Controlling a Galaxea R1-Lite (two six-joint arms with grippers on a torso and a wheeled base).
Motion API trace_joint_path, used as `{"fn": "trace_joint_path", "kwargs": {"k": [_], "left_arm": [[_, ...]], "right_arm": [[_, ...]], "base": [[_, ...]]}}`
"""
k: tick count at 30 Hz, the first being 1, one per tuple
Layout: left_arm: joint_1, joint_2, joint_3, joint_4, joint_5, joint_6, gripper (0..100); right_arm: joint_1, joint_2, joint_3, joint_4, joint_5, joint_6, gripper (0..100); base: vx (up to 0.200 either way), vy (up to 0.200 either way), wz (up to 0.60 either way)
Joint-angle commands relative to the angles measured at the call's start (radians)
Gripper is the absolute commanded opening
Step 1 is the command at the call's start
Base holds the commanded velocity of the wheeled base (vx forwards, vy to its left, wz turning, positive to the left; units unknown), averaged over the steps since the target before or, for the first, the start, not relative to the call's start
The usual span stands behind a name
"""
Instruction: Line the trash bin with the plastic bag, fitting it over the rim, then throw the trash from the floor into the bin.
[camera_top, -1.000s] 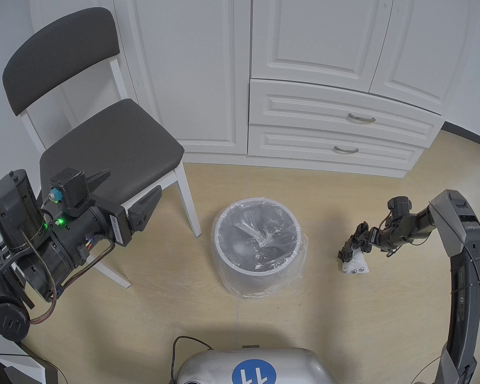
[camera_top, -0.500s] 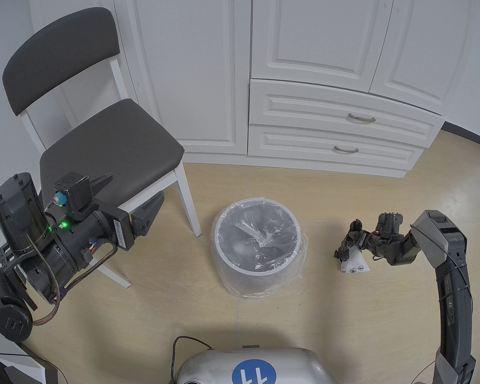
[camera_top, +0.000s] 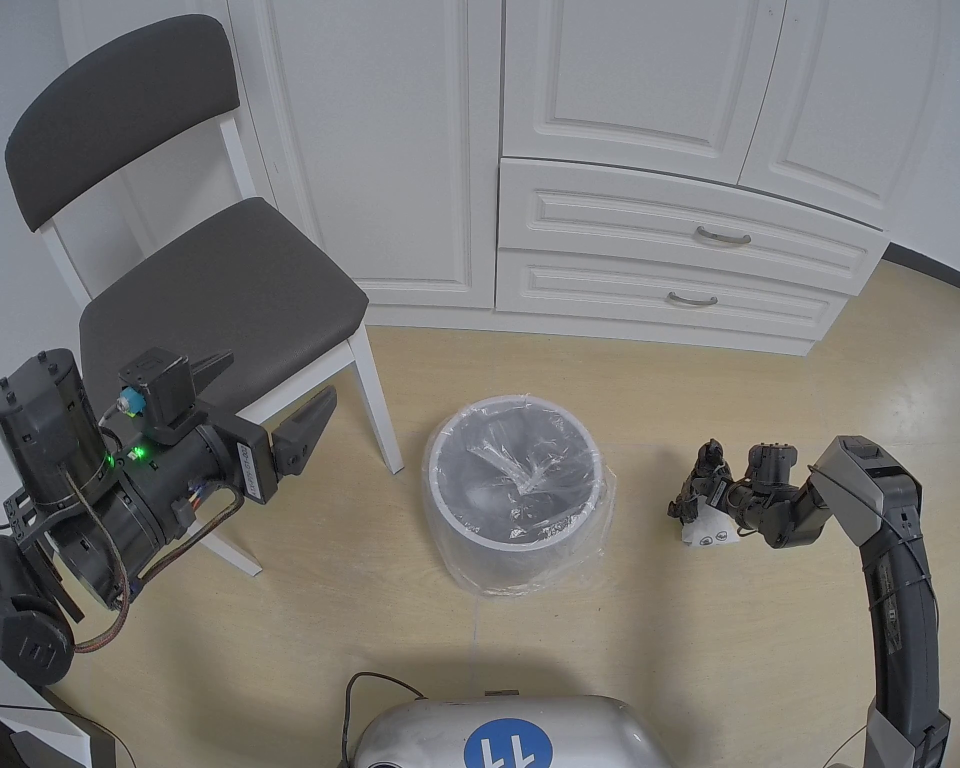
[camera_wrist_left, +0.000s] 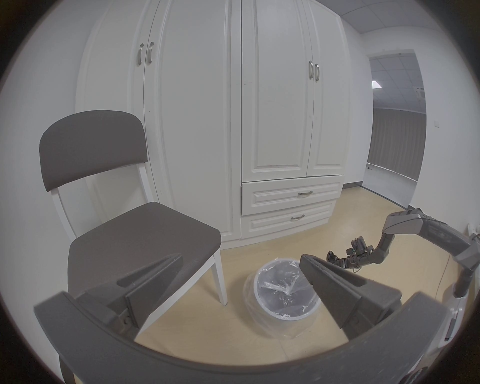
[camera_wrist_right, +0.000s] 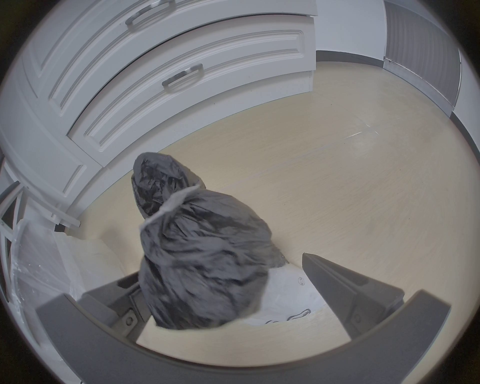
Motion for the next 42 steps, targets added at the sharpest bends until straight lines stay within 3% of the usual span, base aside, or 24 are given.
{"fn": "trace_joint_path", "kwargs": {"k": [1, 2, 3, 16, 18, 19, 22, 27, 31, 36, 42], "left_arm": [[0.000, 0.018, 0.005, -0.004, 0.000, 0.000, 100], [0.000, 0.024, 0.006, -0.010, 0.000, 0.000, 100], [-0.003, 0.026, 0.008, -0.017, 0.000, 0.001, 100], [-0.008, 0.032, 0.018, -0.056, 0.002, 0.026, 100], [-0.010, 0.029, 0.022, -0.069, 0.009, 0.044, 100], [-0.014, 0.018, 0.035, -0.075, 0.046, 0.099, 100], [-0.013, 0.014, 0.052, -0.125, 0.097, 0.169, 100], [-0.008, -0.015, 0.089, -0.233, 0.152, 0.239, 100], [-0.003, -0.052, 0.106, -0.245, 0.169, 0.287, 100], [0.021, -0.106, 0.129, -0.242, 0.174, 0.353, 100], [0.055, -0.144, 0.149, -0.242, 0.174, 0.409, 100]], "right_arm": [[0.001, 0.003, 0.000, 0.001, 0.001, 0.001, 100], [0.001, 0.003, 0.000, 0.001, 0.001, 0.001, 100], [0.002, 0.003, 0.000, 0.001, 0.001, 0.001, 0], [0.001, -0.004, 0.021, -0.021, -0.019, -0.030, 0], [0.001, -0.015, 0.063, -0.061, -0.062, -0.093, 0], [-0.002, -0.057, 0.136, -0.100, -0.104, -0.212, 0], [-0.008, -0.181, 0.290, -0.113, -0.141, -0.364, 0], [0.015, -0.481, 0.541, -0.107, -0.137, -0.412, 0], [0.050, -0.659, 0.696, -0.113, -0.144, -0.475, 0], [0.090, -0.934, 0.911, -0.128, -0.144, -0.659, 0], [0.226, -1.192, 1.092, -0.157, -0.142, -0.738, 0]], "base": [[0.000, 0.000, 0.00], [0.000, 0.000, 0.00], [0.000, 0.000, 0.00], [0.000, 0.000, 0.00], [0.000, 0.000, 0.00], [0.000, 0.000, 0.00], [0.000, 0.000, 0.00], [0.000, 0.000, 0.00], [0.000, 0.000, 0.00], [0.000, 0.000, 0.00], [0.000, 0.000, 0.00]]}}
